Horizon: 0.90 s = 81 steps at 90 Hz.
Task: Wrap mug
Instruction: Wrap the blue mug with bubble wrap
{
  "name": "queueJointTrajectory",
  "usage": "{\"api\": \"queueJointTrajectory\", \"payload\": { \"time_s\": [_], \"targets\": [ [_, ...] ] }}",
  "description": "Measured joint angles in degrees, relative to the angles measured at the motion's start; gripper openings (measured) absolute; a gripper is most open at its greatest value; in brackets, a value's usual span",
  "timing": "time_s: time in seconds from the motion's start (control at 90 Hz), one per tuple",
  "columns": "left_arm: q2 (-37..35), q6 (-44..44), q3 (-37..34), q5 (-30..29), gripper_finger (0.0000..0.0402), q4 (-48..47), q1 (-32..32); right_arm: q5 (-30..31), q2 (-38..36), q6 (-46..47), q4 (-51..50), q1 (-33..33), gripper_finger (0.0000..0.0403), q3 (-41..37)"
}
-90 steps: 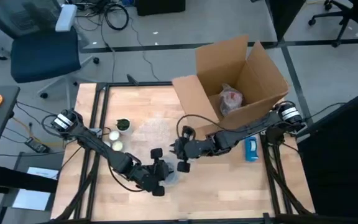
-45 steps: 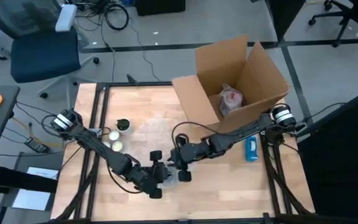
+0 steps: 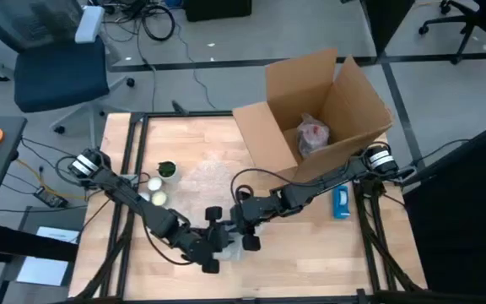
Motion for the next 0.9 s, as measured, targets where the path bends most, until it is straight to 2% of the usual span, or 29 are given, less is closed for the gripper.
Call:
{"api": "queueJointTrajectory", "payload": {
  "time_s": [0.178, 0.322, 0.544, 0.711, 0.9],
  "targets": [
    [0.01, -0.02, 0.00, -0.03, 0.0000, -0.59, -0.36, 2.78, -3.38, -1.12, -0.43, 0.54, 0.0073, 0.00],
    [0.02, 0.04, 0.00, -0.05, 0.0000, -0.44, -1.19, 8.74, -7.32, -3.68, -3.14, 2.95, 0.0073, 0.00],
    [0.02, 0.11, 0.00, -0.01, 0.0000, -0.31, -2.17, 8.42, -9.55, -3.57, -4.47, 7.85, 0.0078, 0.01],
    [0.02, 0.11, 0.00, -0.01, 0.0000, -0.31, -2.25, 8.95, -8.65, 0.47, -10.05, 9.58, 0.0114, 0.02],
    [0.02, 0.30, 0.02, 0.23, 0.0000, -0.27, -2.29, 14.59, -7.21, -1.23, -11.09, 9.77, 0.0168, 0.11]
  ]
}}
